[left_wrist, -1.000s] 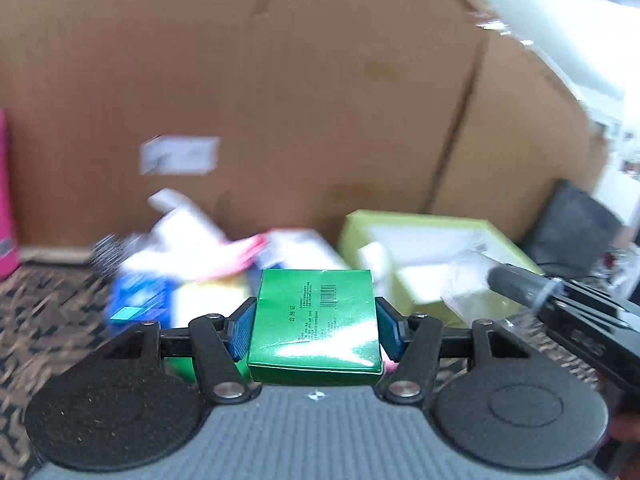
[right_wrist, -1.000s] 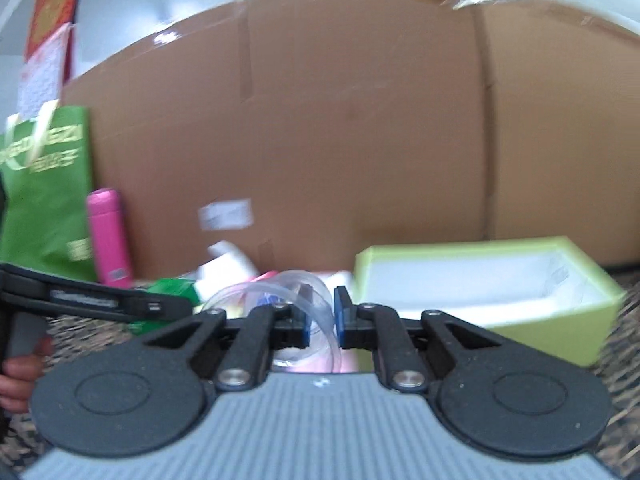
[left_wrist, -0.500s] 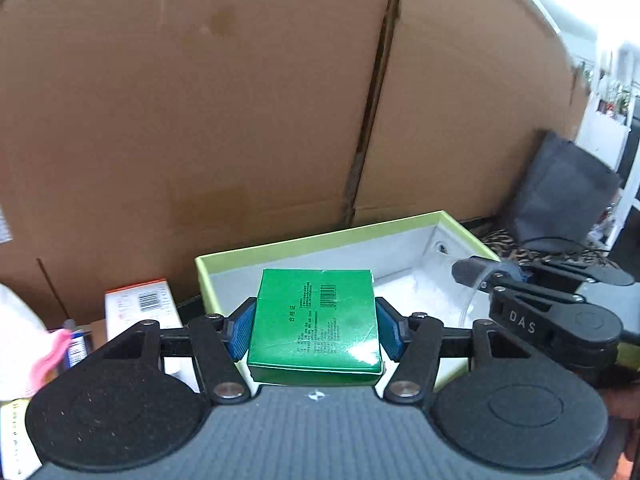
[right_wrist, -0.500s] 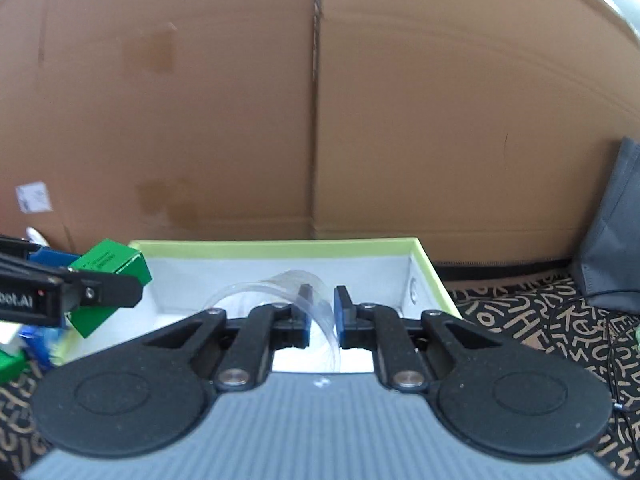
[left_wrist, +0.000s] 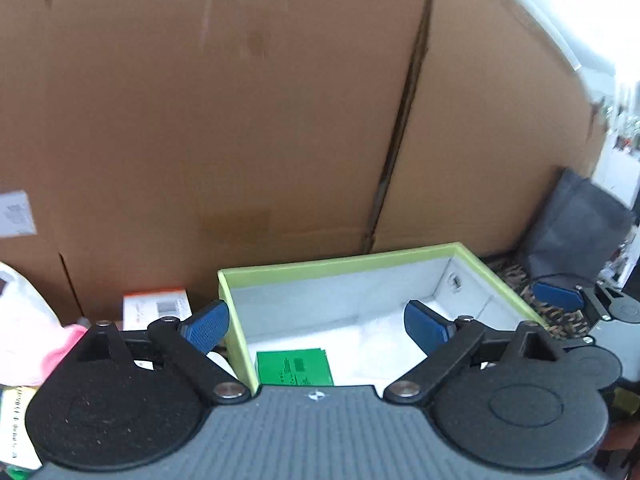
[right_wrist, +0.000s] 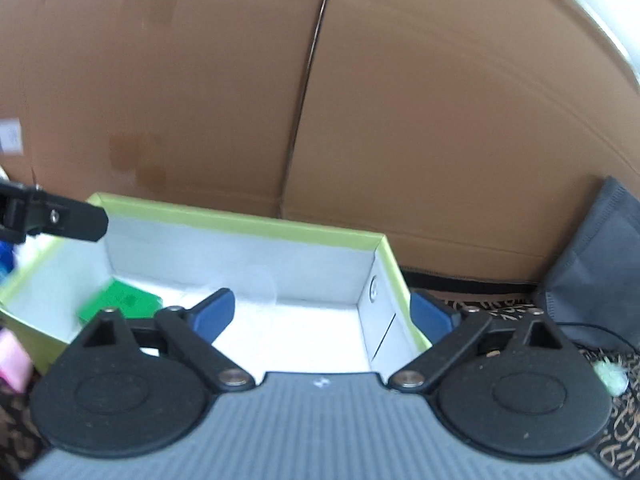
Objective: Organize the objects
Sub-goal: 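Carry both into the lime-green shoebox and open both grippers, then reach the left gripper to the blue box while the right gripper grasps the tall blue box, then grasp the blue box with the left gripper and lift it, then lower both held blue boxes into the shoebox and open both grippers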
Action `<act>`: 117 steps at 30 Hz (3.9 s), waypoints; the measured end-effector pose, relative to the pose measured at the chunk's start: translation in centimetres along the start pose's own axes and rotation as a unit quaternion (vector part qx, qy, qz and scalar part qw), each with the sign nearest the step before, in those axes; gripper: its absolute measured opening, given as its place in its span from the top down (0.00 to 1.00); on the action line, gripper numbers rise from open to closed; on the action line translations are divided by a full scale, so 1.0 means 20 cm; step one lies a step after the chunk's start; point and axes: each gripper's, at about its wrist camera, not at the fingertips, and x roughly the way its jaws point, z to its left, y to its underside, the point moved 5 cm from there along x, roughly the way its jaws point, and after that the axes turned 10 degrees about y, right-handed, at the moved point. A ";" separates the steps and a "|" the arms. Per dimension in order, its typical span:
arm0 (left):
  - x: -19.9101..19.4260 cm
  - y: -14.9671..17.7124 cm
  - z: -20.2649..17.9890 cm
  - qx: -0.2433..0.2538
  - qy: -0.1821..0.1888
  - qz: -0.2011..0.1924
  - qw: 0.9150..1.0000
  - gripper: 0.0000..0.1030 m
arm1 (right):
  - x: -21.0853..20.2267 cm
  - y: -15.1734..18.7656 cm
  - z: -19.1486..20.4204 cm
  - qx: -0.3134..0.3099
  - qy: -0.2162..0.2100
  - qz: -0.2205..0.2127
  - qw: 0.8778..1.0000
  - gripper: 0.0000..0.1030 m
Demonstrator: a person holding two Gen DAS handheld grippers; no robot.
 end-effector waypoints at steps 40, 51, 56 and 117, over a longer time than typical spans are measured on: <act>-0.71 0.42 0.95 -0.108 -0.206 -0.013 0.973 0.02 | -0.65 0.19 1.06 0.002 -0.192 -0.024 0.981 0.14; -0.54 0.37 1.04 -0.125 -0.171 0.026 0.977 0.31 | -0.43 0.10 1.21 0.008 -0.202 -0.004 0.979 0.64; -0.53 0.36 1.08 -0.139 -0.163 0.017 0.977 0.40 | -0.36 0.13 1.21 0.017 -0.206 0.028 0.978 0.83; -0.47 0.06 -0.02 0.008 0.023 0.022 0.999 0.41 | -0.82 -0.04 0.26 0.075 -0.166 -0.059 0.982 0.83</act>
